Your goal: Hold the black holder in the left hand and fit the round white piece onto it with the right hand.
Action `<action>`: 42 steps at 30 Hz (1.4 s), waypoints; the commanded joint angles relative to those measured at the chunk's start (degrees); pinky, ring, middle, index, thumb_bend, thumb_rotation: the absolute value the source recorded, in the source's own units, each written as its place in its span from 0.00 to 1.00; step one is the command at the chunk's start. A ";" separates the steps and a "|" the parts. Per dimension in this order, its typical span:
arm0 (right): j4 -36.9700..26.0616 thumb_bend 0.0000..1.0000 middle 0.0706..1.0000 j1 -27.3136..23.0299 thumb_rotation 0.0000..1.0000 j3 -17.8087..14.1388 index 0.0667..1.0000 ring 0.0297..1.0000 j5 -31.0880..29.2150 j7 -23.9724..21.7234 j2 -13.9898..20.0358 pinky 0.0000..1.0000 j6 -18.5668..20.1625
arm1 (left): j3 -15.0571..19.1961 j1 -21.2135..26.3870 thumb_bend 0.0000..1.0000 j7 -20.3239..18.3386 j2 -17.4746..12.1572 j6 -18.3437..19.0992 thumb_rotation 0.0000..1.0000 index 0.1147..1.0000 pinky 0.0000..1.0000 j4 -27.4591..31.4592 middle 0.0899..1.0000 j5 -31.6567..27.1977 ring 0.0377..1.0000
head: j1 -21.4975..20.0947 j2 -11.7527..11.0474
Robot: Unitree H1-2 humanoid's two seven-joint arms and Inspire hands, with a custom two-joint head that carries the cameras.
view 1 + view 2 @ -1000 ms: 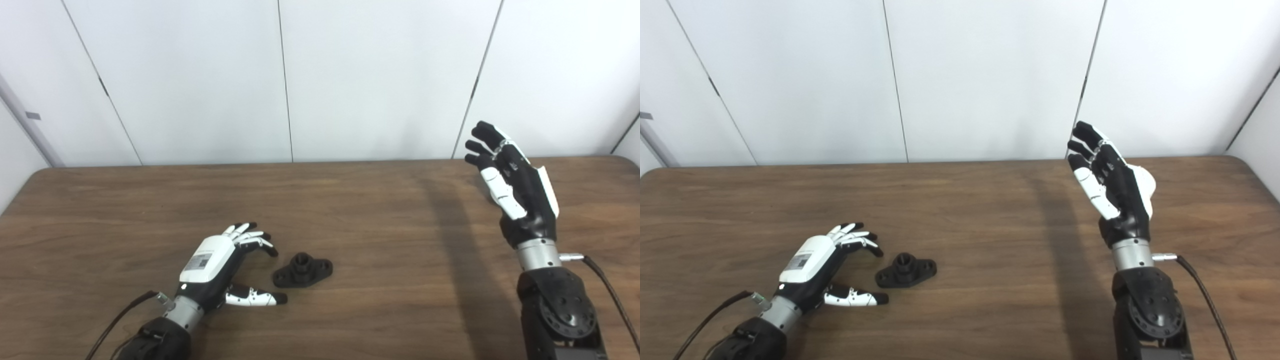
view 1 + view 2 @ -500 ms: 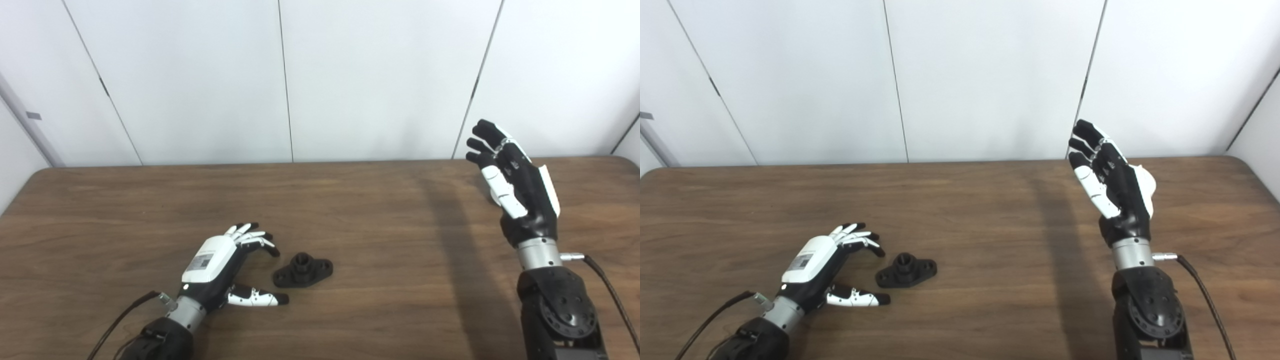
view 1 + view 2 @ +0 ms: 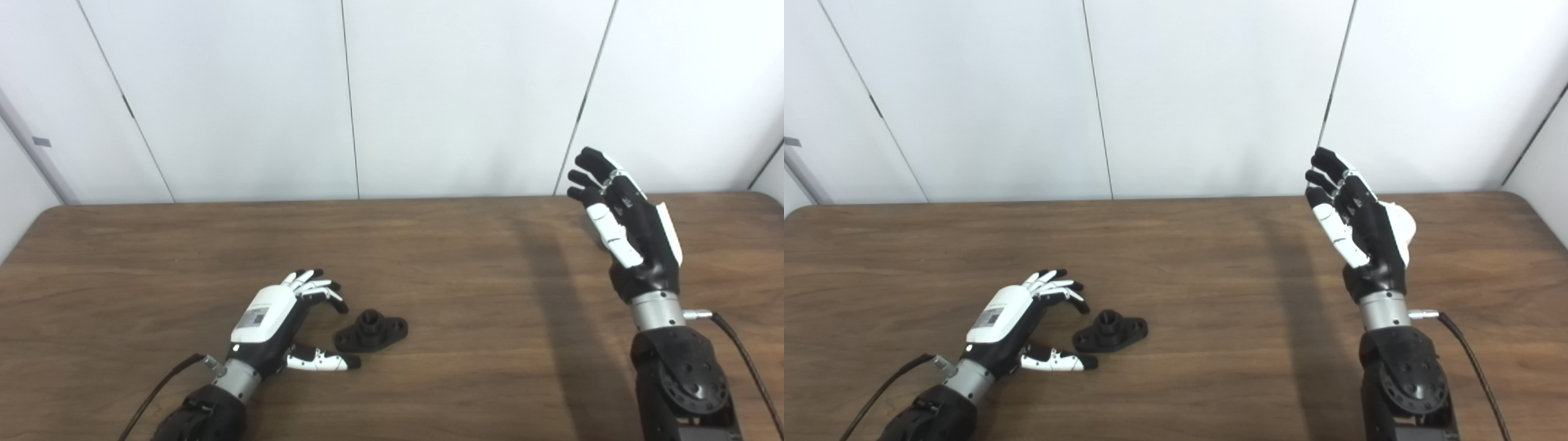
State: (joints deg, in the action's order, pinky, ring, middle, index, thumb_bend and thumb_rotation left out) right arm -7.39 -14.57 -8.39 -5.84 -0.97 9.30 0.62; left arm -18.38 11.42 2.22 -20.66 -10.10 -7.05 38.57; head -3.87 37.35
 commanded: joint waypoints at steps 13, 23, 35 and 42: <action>-2.31 0.53 0.85 -1.65 0.59 0.06 0.82 0.83 -0.15 0.30 -0.19 0.80 -0.55 | -3.60 1.71 1.00 -1.69 1.10 -0.95 0.33 0.58 0.96 -3.07 0.80 1.61 0.93 | -0.59 0.19; -2.85 0.50 0.86 -1.60 0.59 0.14 0.83 0.83 -0.09 0.55 -0.25 0.80 -0.15 | -4.02 1.87 1.00 -2.17 1.40 -0.48 0.30 0.59 0.96 -3.24 0.81 1.23 0.93 | -0.77 0.28; -3.01 0.52 0.86 -1.31 0.61 0.06 0.83 0.84 0.34 0.68 -0.04 0.79 -0.30 | -4.87 2.09 1.00 -1.92 1.83 -0.55 0.34 0.59 0.95 -3.76 0.80 1.83 0.93 | -0.92 0.36; -2.98 0.51 0.86 -1.26 0.60 0.07 0.83 0.83 0.16 0.61 -0.05 0.80 -0.44 | -5.19 2.06 1.00 -1.47 1.84 -0.62 0.34 0.58 0.94 -4.13 0.80 1.64 0.92 | -0.92 0.36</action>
State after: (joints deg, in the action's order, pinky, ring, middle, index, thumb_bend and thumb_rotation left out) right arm -7.98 -14.48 -8.21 -5.54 -0.41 9.17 1.61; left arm -21.13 13.66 3.82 -19.63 -10.32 -9.67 38.48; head -4.75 37.71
